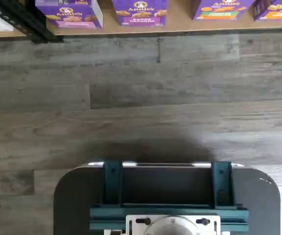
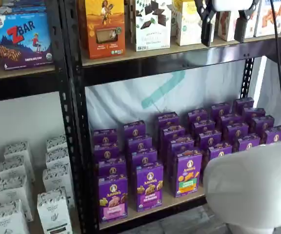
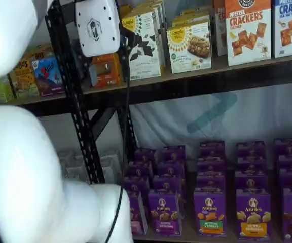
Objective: Pick up the purple box with a pink patch in the middle, on the bottom shelf, the first box from the left
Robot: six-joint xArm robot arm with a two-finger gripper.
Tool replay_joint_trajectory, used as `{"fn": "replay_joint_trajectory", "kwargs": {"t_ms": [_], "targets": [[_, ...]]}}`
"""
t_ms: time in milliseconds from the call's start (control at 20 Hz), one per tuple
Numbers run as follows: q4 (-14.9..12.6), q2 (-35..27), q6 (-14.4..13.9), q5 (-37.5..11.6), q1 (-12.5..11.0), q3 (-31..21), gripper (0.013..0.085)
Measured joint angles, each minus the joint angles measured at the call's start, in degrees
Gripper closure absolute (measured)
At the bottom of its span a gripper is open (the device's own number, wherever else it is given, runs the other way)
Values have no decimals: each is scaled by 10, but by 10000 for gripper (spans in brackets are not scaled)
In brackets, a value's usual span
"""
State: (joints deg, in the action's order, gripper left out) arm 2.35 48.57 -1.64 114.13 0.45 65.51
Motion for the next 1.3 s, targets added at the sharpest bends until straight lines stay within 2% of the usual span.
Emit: {"fn": "replay_joint_trajectory", "kwargs": {"t_ms": [50, 100, 200, 800, 1100, 1300], "targets": [[-6, 1, -3, -2, 5, -1, 130], [-35, 7, -17, -12, 32, -7, 130], [-46, 10, -22, -19, 40, -10, 130], [-32, 26, -20, -81, 31, -67, 130], [-33, 25, -33, -111, 43, -104, 130], [-31, 37, -48, -153, 56, -149, 130]]}}
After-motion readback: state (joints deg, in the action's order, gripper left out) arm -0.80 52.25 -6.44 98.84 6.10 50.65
